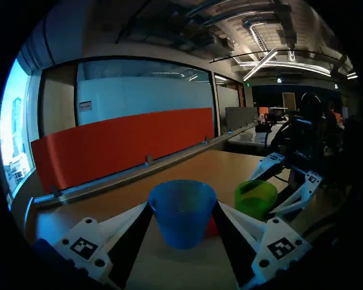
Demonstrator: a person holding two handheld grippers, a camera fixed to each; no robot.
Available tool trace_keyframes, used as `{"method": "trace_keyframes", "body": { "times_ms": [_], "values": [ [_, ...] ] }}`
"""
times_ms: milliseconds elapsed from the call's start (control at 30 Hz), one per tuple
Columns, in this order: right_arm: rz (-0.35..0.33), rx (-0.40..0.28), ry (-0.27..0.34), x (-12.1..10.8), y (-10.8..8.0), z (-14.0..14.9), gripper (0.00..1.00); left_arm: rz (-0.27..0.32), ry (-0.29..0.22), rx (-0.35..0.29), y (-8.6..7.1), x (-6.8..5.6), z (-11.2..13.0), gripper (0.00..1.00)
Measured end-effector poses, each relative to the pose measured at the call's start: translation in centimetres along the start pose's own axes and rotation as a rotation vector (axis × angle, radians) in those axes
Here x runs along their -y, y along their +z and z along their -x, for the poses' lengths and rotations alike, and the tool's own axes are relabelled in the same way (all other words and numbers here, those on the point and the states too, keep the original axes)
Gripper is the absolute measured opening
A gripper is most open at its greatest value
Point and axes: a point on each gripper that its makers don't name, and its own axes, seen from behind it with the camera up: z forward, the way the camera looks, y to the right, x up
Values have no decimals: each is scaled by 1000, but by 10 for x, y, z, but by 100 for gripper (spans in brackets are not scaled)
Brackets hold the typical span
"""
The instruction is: Pour water
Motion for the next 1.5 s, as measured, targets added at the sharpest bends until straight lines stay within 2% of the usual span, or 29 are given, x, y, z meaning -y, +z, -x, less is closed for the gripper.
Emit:
{"method": "trace_keyframes", "body": {
  "times_ms": [200,700,1000,1200,1500],
  "values": [
    [-19,73,-2,-3,-6,16,91,10,11,75,4,-1,23,86],
    [-61,254,-33,-13,-27,64,91,73,56,245,14,-15,76,86],
    [-78,336,-45,-18,-35,88,91,109,109,352,12,-20,110,86],
    [-87,372,-37,-21,-37,100,91,131,128,398,13,-26,124,86],
    [-95,423,-45,-24,-41,116,91,162,115,432,17,-34,137,86]
  ]
}}
